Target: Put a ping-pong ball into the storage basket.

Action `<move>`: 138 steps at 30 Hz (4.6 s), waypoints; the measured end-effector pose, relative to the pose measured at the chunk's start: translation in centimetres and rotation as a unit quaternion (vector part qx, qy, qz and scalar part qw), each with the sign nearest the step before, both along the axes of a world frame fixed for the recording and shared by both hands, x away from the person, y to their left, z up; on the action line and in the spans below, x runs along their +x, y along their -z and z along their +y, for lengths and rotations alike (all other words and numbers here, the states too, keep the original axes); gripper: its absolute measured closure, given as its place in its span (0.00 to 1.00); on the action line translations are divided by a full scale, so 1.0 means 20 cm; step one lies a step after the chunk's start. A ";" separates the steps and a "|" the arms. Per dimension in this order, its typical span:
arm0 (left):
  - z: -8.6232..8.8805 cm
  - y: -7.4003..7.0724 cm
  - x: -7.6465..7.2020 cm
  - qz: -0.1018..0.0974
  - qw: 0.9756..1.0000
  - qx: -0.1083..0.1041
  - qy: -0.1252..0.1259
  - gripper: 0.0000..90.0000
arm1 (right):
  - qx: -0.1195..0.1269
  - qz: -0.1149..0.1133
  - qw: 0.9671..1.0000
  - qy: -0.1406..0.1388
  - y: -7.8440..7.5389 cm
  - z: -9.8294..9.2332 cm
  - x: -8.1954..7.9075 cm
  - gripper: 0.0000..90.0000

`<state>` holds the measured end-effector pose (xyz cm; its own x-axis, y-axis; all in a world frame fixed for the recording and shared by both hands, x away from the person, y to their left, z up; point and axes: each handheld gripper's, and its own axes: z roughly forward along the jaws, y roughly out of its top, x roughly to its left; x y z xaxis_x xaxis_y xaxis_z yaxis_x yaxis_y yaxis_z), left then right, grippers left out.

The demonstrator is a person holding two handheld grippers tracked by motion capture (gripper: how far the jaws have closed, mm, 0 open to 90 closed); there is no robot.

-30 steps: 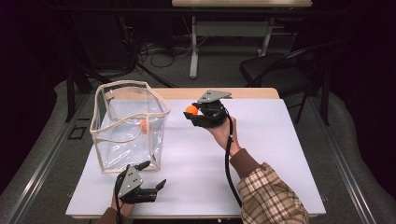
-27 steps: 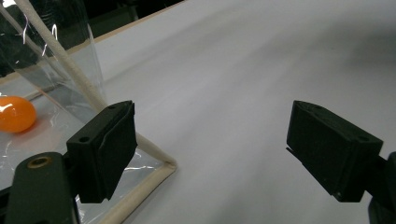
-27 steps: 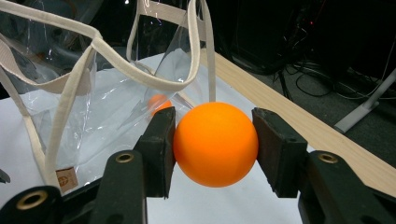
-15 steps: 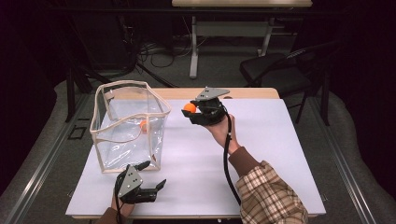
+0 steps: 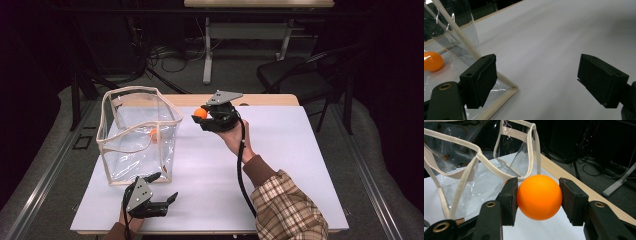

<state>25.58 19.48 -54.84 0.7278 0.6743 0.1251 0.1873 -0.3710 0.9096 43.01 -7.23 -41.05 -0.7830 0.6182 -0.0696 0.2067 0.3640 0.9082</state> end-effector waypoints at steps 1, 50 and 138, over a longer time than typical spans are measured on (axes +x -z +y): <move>0.00 0.00 0.00 0.000 1.000 0.000 0.000 0.18 | 0.000 0.000 1.000 0.000 0.00 0.00 0.00 0.57; 0.00 0.00 0.00 0.000 1.000 -0.001 0.001 0.18 | -0.004 -0.010 1.000 -0.018 -0.09 0.16 0.06 0.56; 0.00 0.00 0.00 0.000 1.000 -0.002 0.003 0.18 | -0.003 -0.013 0.999 -0.036 -0.13 0.46 0.12 0.56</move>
